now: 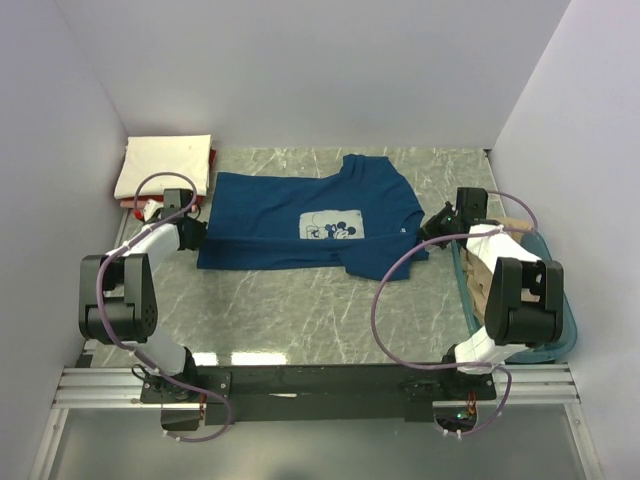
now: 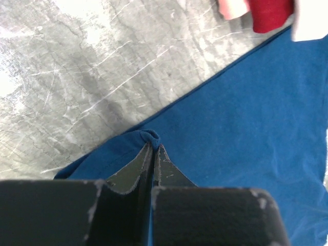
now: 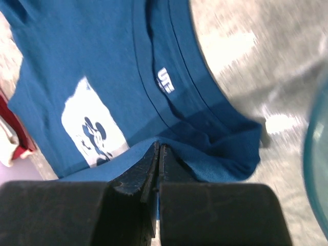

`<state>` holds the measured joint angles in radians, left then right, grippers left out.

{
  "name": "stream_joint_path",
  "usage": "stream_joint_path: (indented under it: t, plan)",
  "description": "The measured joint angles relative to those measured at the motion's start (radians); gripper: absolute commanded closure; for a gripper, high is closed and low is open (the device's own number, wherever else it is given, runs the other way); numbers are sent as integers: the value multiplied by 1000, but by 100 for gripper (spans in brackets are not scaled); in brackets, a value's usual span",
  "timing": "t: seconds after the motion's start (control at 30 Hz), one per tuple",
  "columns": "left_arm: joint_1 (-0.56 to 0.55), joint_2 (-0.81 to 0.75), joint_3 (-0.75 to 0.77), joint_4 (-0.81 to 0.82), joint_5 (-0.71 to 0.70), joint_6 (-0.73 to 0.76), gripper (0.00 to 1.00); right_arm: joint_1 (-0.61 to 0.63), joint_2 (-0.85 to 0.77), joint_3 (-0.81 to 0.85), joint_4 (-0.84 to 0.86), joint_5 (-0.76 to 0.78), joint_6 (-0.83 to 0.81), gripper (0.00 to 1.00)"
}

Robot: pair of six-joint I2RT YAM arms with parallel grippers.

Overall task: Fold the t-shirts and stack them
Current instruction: Flatten the tshirt out

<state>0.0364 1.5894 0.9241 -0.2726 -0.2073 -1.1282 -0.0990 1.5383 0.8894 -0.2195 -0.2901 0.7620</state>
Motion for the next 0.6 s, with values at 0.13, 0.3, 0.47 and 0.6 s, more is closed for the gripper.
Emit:
stream_joint_path:
  t: [0.13,0.3,0.47,0.6]
  plan:
    - [0,13,6,-9,0,0,94,0,35,27,14,-8,7,100]
    - [0,12,16,-11,1,1,97,0,35,27,16,-10,7,100]
    - [-1,-54,-13,-21,12,4,95,0,-4,-2,13,-14,-3,100]
    - [-1,-269,-147,-26,19,12,92,0,-152,-96,-26,-15,-28,100]
